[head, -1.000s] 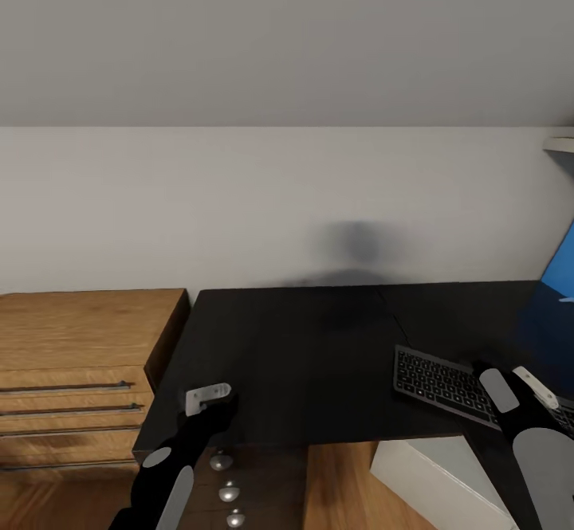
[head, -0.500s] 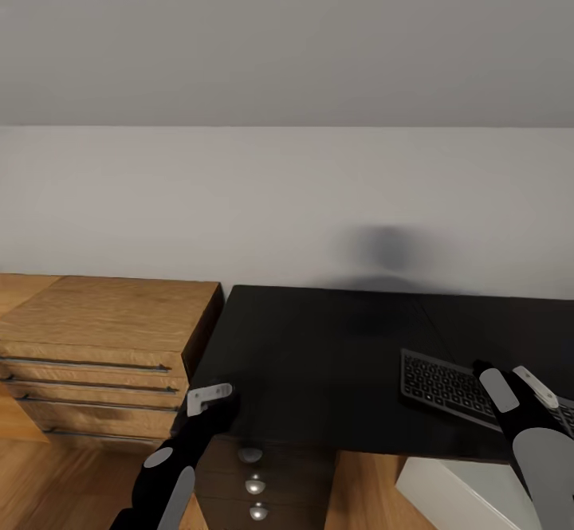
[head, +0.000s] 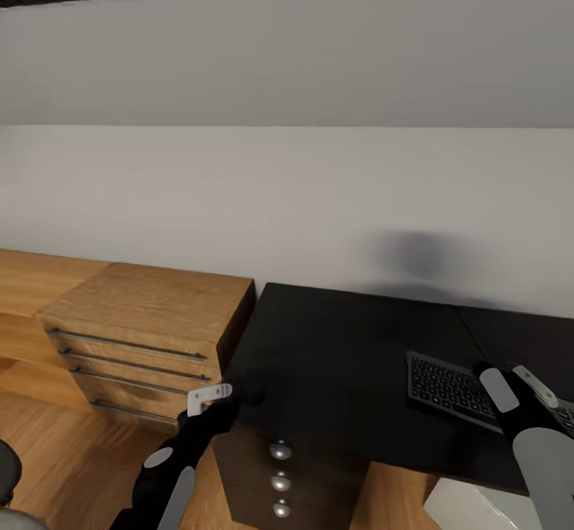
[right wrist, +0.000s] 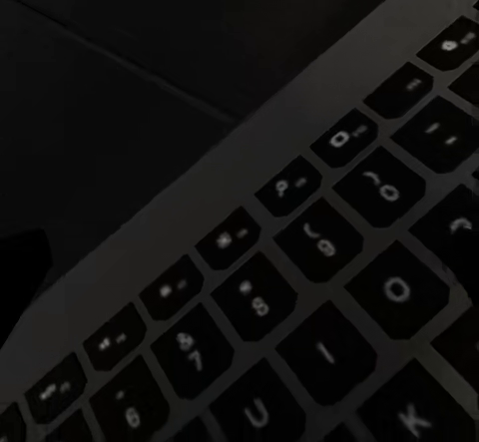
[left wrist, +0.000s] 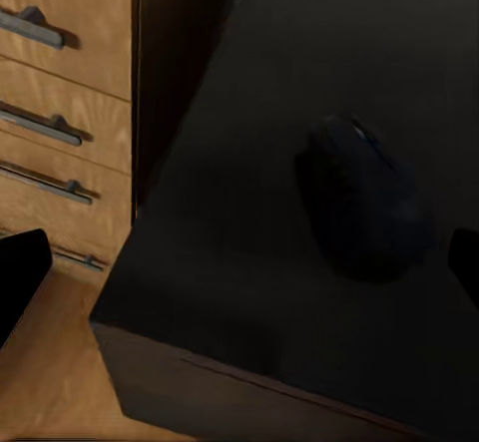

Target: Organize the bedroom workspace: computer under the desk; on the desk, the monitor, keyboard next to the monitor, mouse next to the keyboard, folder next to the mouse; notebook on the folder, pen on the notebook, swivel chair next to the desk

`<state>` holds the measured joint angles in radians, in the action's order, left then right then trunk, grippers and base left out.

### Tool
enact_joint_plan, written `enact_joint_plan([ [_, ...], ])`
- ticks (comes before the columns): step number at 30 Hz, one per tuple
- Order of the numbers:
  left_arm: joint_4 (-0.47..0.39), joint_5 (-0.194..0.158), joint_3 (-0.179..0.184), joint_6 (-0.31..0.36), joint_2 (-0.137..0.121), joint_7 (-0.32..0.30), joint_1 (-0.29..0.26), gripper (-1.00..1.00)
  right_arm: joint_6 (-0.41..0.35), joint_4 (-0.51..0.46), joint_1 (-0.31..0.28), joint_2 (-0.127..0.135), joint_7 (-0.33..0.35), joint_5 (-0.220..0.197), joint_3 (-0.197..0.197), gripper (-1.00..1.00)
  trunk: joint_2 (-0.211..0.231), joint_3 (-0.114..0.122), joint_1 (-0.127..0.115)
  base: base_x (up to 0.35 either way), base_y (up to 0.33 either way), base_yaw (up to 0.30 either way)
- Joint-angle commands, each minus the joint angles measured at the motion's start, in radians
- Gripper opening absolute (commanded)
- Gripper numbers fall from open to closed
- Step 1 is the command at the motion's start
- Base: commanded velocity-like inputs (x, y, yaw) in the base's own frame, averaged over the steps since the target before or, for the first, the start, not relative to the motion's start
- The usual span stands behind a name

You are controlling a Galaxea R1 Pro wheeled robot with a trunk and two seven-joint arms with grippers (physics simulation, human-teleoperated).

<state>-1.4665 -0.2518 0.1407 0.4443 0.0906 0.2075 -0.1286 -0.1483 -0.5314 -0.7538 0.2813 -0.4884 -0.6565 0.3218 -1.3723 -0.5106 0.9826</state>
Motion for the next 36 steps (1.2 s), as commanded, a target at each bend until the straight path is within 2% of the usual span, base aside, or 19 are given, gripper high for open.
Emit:
enact_joint_plan([
  [1, -0.001, -0.01, 0.002, 0.004, 0.0, 0.009, -0.001, 1.0, -0.003, 0.074, 0.001, -0.001, -0.003, -0.026, 0.001, 1.0, 0.0, -0.001, 0.0, 0.0, 0.0, 0.268],
  [11, 0.003, -0.01, 0.003, 0.004, 0.0, 0.009, -0.001, 1.0, -0.003, 0.073, 0.001, -0.001, -0.002, -0.026, 0.0, 1.0, 0.0, -0.001, 0.0, 0.0, 0.0, 0.251],
  [17, 0.006, -0.01, 0.003, 0.004, 0.0, 0.01, -0.001, 1.0, -0.002, 0.073, 0.001, -0.001, -0.004, -0.025, 0.0, 1.0, 0.0, -0.001, 0.0, 0.0, 0.0, 0.055],
  [18, 0.0, -0.011, 0.008, 0.009, 0.006, 0.016, 0.005, 1.0, -0.008, -0.008, -0.006, -0.006, 0.001, -0.009, 0.005, 1.0, 0.0, -0.001, 0.0, 0.0, 0.0, 0.0],
  [20, -0.011, -0.011, 0.008, 0.01, 0.009, 0.027, 0.016, 1.0, -0.012, -0.019, -0.017, -0.009, 0.012, -0.009, 0.016, 1.0, 0.0, -0.001, 0.0, 0.0, 0.0, 0.0],
  [25, -0.039, -0.011, 0.008, 0.009, 0.009, 0.033, 0.023, 1.0, -0.013, -0.034, -0.046, -0.009, 0.041, -0.009, 0.014, 1.0, 0.0, -0.001, 0.0, 0.0, 0.0, 0.0],
  [31, -0.072, -0.012, 0.006, 0.008, -0.021, 0.033, 0.056, 1.0, -0.016, 0.0, -0.023, -0.017, 0.074, 0.02, 0.008, 1.0, 0.0, -0.001, 0.0, 0.0, 0.0, 0.0],
  [36, -0.072, -0.012, 0.005, 0.008, -0.022, 0.033, 0.056, 1.0, -0.013, 0.01, 0.004, -0.016, 0.106, 0.025, 0.008, 1.0, 0.0, -0.001, 0.0, 0.0, 0.0, 0.0],
])
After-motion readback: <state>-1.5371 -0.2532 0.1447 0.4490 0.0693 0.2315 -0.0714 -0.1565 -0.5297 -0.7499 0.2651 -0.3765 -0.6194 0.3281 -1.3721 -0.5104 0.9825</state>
